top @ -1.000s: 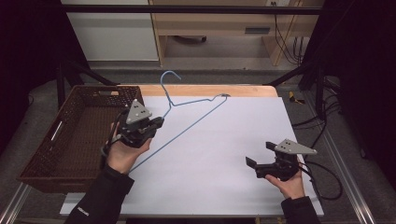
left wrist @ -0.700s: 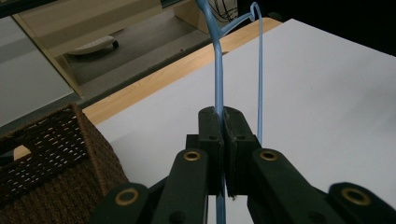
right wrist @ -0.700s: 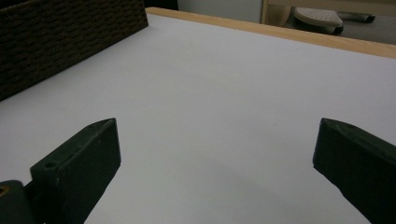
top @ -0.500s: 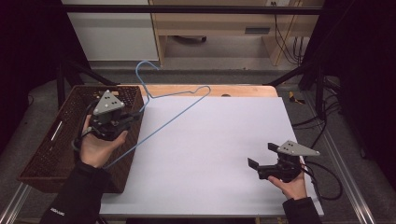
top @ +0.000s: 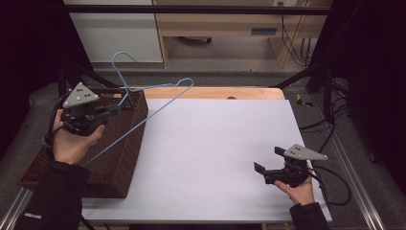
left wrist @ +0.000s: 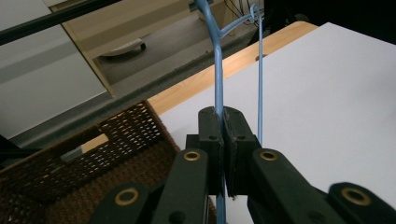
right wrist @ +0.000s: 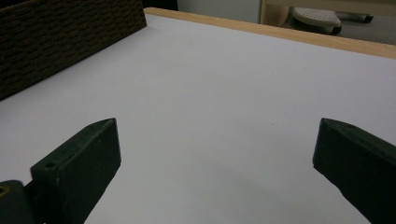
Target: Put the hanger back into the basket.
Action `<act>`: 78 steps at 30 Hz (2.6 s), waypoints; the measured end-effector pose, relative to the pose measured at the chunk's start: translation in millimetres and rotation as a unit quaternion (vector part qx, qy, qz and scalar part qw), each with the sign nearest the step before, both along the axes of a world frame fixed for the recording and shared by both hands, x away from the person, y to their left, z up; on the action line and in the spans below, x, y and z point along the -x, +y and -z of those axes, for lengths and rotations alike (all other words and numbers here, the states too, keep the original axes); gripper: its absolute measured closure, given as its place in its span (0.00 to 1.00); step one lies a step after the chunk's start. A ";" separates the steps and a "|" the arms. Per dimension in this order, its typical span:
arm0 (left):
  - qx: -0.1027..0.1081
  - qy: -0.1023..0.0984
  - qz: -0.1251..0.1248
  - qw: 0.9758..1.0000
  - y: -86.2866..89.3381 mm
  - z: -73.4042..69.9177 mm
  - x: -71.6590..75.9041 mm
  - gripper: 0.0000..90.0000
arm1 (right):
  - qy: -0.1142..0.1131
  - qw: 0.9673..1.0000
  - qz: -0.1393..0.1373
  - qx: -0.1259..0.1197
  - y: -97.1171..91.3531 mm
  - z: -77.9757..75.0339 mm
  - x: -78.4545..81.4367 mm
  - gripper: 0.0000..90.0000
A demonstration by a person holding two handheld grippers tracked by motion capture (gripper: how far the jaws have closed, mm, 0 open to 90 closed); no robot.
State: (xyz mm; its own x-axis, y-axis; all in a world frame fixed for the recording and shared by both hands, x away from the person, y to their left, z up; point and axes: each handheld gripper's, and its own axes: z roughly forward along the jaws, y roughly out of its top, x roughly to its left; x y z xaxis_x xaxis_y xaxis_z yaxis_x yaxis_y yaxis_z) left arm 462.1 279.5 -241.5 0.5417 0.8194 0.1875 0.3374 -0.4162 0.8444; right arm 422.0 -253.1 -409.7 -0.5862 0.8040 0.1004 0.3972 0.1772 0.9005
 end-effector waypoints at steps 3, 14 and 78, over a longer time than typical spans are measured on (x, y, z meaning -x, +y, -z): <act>0.003 -0.006 -0.015 1.000 14.6 -1.5 -2.4 0.97 | 0.001 1.000 -0.001 0.000 0.1 0.2 -0.4 0.02; 0.015 0.003 -0.036 0.999 55.5 0.5 -7.8 0.97 | 0.001 1.000 0.000 -0.001 1.2 0.6 -0.3 0.02; -0.047 0.087 -0.106 0.989 120.7 113.7 -37.4 0.96 | 0.003 1.000 0.001 0.004 3.9 2.7 -1.4 0.02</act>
